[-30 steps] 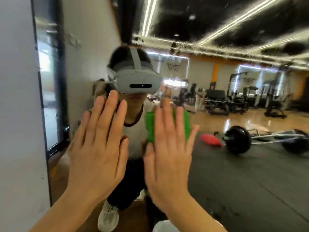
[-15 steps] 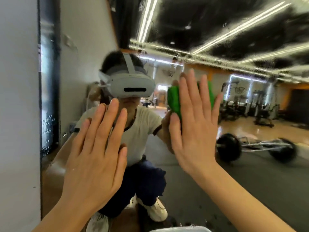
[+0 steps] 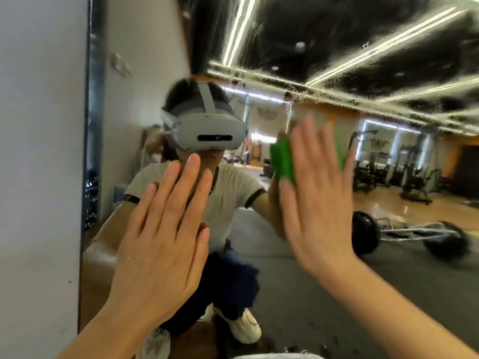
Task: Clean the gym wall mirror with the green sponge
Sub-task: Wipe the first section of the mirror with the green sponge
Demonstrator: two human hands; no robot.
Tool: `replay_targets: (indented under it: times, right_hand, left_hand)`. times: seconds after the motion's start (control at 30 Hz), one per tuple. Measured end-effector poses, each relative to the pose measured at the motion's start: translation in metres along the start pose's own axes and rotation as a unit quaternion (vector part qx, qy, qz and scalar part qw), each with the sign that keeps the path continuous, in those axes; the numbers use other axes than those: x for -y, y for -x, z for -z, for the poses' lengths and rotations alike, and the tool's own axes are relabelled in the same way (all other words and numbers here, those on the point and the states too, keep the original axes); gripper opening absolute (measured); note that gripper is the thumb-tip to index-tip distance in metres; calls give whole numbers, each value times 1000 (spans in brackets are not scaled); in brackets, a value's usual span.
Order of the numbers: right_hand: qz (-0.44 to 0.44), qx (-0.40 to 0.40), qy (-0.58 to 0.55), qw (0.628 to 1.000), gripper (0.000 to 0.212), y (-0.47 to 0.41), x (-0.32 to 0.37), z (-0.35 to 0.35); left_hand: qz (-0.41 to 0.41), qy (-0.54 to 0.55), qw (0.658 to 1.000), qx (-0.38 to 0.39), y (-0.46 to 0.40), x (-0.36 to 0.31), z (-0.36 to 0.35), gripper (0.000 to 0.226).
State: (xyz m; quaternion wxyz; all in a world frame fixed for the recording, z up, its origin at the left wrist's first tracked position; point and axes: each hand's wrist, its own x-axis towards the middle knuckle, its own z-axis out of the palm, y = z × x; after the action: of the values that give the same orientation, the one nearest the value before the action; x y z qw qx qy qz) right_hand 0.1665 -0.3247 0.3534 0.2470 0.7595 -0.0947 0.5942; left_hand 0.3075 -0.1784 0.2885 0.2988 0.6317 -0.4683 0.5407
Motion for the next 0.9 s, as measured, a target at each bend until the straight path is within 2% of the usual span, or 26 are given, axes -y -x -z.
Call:
replay_targets:
  times: [0.07, 0.1, 0.17, 0.23, 0.3, 0.4, 0.47, 0.53, 0.6, 0.67, 0.73, 0.8, 0.9]
  right_hand:
    - [-81, -62, -53, 993, 55, -35, 1, -1]
    - [-88, -67, -59, 992, 55, -34, 5, -3]
    - [-44, -37, -31, 998, 59, 5, 19, -11]
    - [40, 29, 19, 999, 68, 73, 31, -20]
    - [106, 73, 55, 990, 64, 129, 30, -20]
    - [148, 81, 69, 983, 60, 113, 17, -12]
    - [93, 39, 32, 994, 64, 50, 15, -8]
    - [-18, -26, -28, 999, 59, -13, 18, -5]
    - [-71, -66, -51, 994, 56, -37, 28, -8]
    - [-34, -35, -13, 999, 61, -4, 39, -15]
    - [44, 36, 24, 998, 69, 63, 51, -24]
    - [121, 77, 41, 989, 62, 127, 55, -29]
    - [172, 92, 57, 979, 58, 126, 45, -24]
  left_hand:
    - [0, 0, 1000, -2, 0, 0, 0, 66]
    - [2, 0, 1000, -2, 0, 0, 0, 66]
    - [4, 0, 1000, 1, 0, 0, -1, 65]
    - [7, -2, 1000, 2, 0, 0, 0, 64]
    - [8, 1, 1000, 3, 0, -1, 0, 65]
    - [7, 8, 1000, 10, 0, -1, 2, 67]
    - [5, 7, 1000, 13, 1, -1, 1, 67]
    - [1, 10, 1000, 11, 0, 0, 1, 68]
    - [-8, 31, 999, 10, 1, 0, 3, 69]
    - [-11, 57, 998, 9, 5, 3, 9, 68]
    - [-1, 64, 998, 2, 13, 10, 17, 66]
    - [12, 54, 998, -2, 21, 20, 25, 67]
    - [23, 37, 999, 6, 25, 36, 28, 72]
